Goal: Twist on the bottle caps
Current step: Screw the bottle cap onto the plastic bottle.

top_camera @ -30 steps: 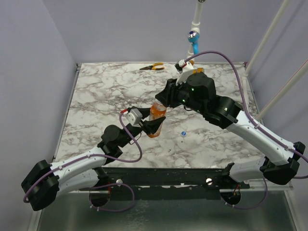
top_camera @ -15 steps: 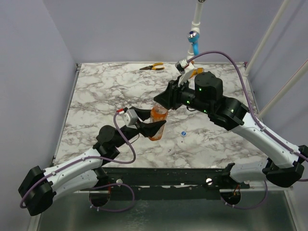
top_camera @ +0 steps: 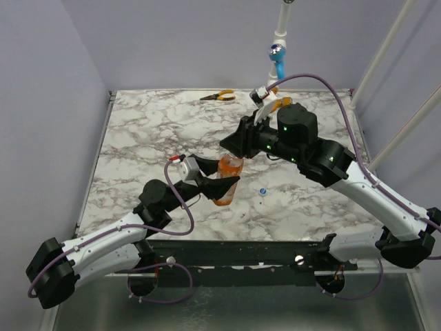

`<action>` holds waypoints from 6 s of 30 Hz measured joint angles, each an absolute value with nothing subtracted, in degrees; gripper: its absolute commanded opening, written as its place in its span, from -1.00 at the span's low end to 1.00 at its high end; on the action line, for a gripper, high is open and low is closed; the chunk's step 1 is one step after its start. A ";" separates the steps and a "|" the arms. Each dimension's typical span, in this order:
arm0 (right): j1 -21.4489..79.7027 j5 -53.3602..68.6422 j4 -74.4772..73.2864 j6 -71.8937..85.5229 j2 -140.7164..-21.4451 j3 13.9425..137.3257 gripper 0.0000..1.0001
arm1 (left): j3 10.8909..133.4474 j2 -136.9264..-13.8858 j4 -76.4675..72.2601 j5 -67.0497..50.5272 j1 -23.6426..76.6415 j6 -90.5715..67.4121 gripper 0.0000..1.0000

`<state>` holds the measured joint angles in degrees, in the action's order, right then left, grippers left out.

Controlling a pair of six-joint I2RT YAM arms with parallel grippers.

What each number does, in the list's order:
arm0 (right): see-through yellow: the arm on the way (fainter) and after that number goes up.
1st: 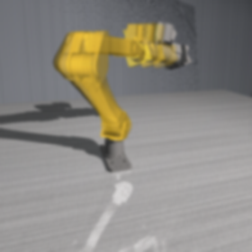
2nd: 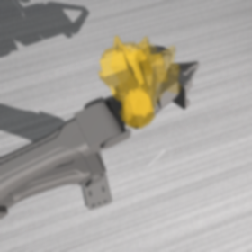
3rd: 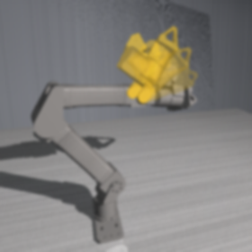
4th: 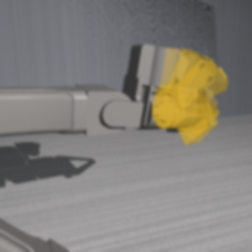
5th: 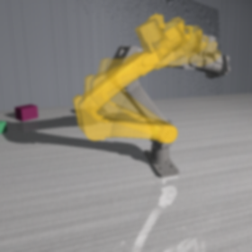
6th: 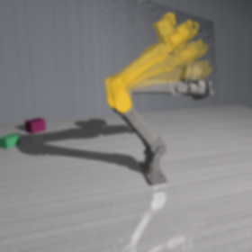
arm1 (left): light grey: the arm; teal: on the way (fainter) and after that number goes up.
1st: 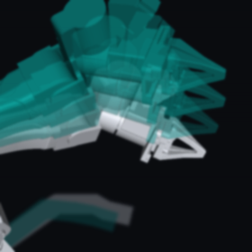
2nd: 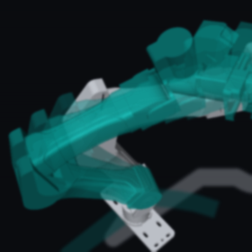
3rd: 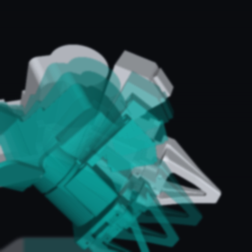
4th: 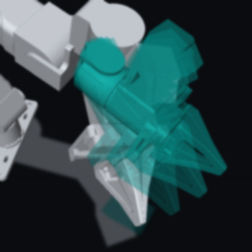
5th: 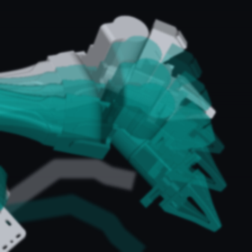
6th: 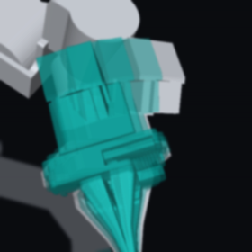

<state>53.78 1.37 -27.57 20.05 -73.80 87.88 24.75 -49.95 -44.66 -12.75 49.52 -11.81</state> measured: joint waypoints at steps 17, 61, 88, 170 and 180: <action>53.78 -3.27 -28.14 20.93 -73.34 87.24 -0.48 | 24.80 -51.07 -45.36 -11.84 47.00 -13.87 -0.36; 53.69 -9.89 -22.90 23.97 -73.38 83.35 -0.49 | 24.84 -50.98 -44.40 -11.09 46.35 -15.22 -0.37; 50.70 -1.45 -22.48 28.93 -73.32 83.35 -0.50 | 23.92 -51.03 -46.76 -9.39 46.24 -14.35 -0.37; 49.47 -23.44 -37.19 36.99 -92.88 102.89 -0.67 | 33.34 -67.68 -44.25 12.34 49.19 6.50 -0.48; 49.39 -28.53 -41.30 39.20 -98.39 109.82 -0.67 | 35.29 -75.53 -52.86 25.54 52.75 14.44 -0.49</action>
